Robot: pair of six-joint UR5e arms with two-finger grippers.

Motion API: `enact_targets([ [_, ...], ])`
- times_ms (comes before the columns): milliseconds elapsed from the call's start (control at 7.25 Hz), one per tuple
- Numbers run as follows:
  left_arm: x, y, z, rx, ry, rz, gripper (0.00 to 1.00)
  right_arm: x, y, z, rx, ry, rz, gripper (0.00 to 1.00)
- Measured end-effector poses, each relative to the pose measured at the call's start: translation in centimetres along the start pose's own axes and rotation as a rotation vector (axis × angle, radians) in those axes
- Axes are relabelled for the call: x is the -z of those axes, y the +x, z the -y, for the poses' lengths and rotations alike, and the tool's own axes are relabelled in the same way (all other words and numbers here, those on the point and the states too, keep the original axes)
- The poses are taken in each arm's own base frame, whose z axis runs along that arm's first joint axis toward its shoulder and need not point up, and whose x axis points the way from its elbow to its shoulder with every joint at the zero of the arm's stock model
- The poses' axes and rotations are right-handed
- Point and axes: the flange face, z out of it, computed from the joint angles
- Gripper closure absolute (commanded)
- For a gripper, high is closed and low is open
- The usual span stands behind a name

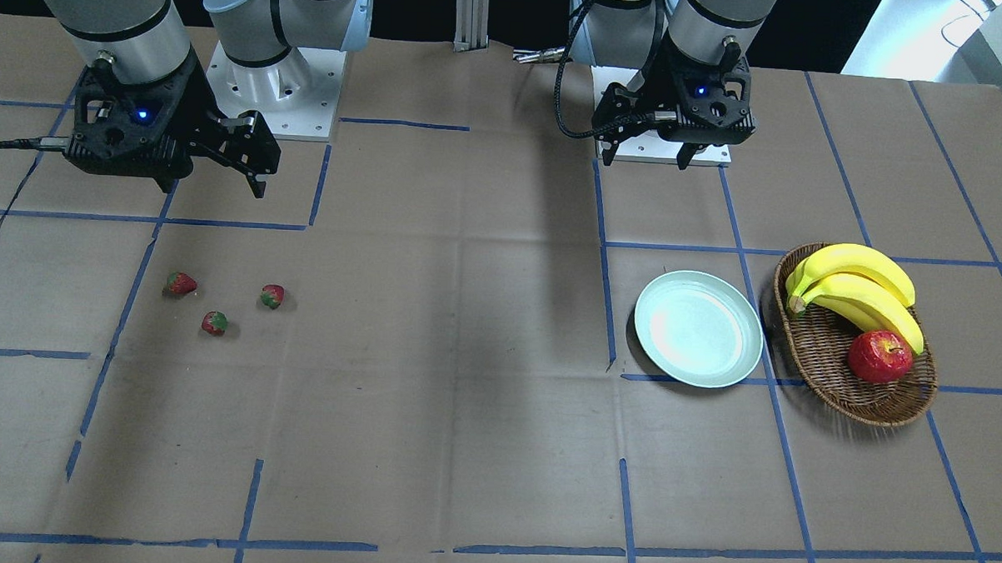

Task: Collect all strawberries into plate

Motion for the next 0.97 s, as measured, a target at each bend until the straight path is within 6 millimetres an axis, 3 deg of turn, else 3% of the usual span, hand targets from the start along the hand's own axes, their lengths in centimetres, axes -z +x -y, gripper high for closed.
enact_targets([
  [414,-1.09,-0.11,-0.25,0.002,-0.014,0.002,0.00,0.06,0.03,-0.04,-0.001,0.001,-0.001,0.00],
  [966,-0.83,-0.42,0.35,0.018,-0.013,0.010,0.00,-0.32,0.63,0.03,-0.005,-0.009,-0.001,0.00],
])
